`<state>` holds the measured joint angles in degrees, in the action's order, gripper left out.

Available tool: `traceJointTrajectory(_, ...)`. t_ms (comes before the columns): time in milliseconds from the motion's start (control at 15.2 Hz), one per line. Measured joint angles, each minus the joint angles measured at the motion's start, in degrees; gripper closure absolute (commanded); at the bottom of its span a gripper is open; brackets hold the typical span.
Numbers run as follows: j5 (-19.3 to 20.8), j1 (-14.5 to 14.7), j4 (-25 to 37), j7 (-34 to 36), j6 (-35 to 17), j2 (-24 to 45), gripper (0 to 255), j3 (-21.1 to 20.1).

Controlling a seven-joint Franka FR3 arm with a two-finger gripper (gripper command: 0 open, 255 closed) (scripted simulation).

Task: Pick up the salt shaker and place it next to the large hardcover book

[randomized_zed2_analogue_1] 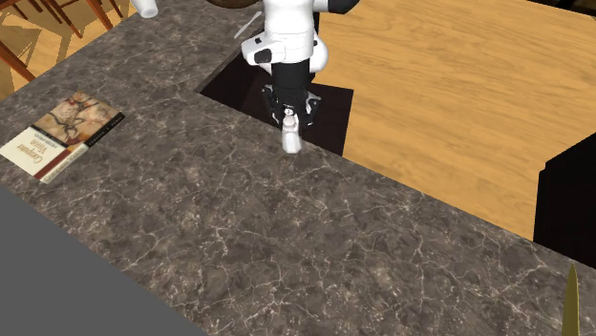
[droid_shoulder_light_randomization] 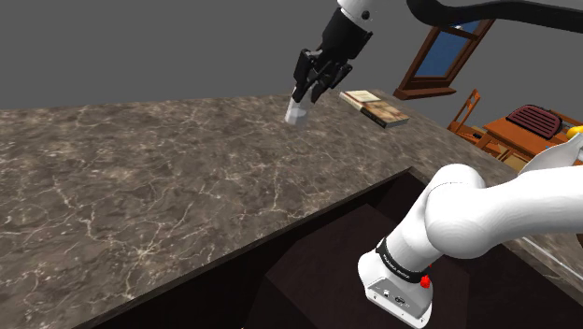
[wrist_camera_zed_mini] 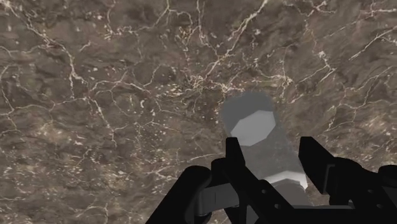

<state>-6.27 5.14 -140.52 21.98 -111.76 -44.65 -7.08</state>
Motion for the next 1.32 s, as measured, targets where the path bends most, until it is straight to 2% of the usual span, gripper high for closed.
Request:
traceJointTrajectory(594, 4.87, -3.82, -1.3, -11.16, 2.67, -3.3, 255, 10.91)
traceJointTrajectory(1320, 11.31, -8.34, 2.96, -26.78, 3.86, -0.02, 255, 26.02)
